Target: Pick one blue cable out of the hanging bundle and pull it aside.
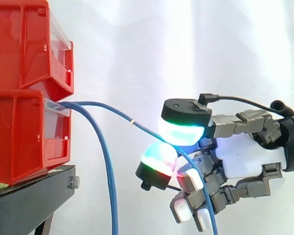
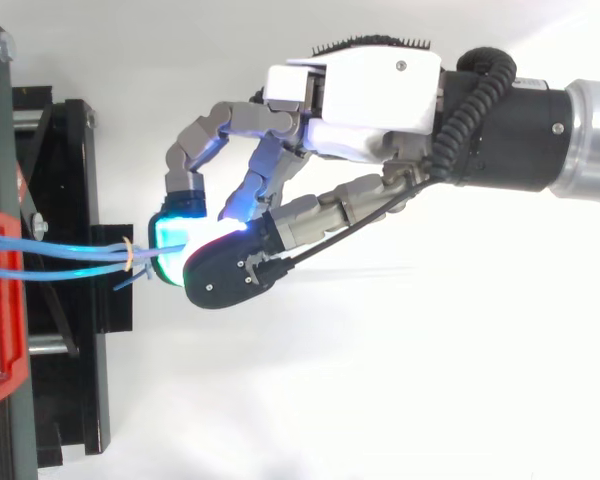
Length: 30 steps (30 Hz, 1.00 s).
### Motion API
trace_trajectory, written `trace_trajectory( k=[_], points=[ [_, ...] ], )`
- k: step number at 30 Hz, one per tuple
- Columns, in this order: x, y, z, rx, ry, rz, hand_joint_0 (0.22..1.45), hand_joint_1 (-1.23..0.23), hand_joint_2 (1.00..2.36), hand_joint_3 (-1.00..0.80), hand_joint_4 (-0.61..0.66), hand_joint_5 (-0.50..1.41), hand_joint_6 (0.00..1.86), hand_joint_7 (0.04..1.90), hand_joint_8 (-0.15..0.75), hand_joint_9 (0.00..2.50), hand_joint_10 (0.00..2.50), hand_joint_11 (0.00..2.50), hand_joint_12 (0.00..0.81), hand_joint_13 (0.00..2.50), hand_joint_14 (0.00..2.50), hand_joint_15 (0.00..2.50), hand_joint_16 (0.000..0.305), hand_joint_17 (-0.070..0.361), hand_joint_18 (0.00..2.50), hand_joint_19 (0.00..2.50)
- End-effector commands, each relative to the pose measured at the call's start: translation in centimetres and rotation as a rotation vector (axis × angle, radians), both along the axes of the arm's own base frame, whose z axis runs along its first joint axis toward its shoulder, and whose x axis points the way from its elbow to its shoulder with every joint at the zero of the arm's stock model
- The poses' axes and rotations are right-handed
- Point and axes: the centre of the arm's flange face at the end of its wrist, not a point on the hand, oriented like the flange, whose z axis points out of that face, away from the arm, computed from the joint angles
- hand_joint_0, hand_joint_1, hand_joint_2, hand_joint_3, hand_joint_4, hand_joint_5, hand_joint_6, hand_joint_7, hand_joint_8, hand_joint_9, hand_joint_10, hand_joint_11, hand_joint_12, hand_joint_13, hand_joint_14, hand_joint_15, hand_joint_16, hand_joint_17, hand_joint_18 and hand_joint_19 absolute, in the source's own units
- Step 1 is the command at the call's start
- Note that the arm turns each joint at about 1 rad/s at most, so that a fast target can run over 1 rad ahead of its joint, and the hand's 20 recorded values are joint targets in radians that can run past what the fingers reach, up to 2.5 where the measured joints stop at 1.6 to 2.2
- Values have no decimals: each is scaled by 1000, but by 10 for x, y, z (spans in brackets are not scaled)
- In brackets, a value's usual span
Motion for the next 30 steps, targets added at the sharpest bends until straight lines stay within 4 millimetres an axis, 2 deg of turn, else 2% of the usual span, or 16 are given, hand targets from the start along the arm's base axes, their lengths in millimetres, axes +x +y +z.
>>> trace_trajectory(
  k=[1,6,18,21,23,30],
  points=[
    [0,0,0,3,-3,0,591,-777,1009,-110,18,-71,926,967,247,1172,20,636,294,925,20,509,53,120,893,570],
    [0,-1,0,4,0,-1,595,-799,1000,-50,4,-59,922,992,267,1198,19,621,313,953,17,497,57,129,932,541],
    [-1,-1,-1,-5,1,0,595,-803,1002,-44,14,-55,920,997,269,1214,16,611,313,965,17,497,58,130,945,535],
    [-5,0,-11,-5,21,1,594,-805,1008,-46,15,-54,920,1000,270,1215,17,618,312,967,19,499,58,130,947,535],
    [-11,2,-25,-3,29,4,592,-807,1016,-45,19,-54,919,1011,267,1216,18,607,314,968,18,492,58,130,949,533],
    [-3,5,-25,2,-76,7,591,-807,1021,-43,16,-53,918,1026,271,1216,19,606,316,968,17,501,58,130,953,533]
  ],
)
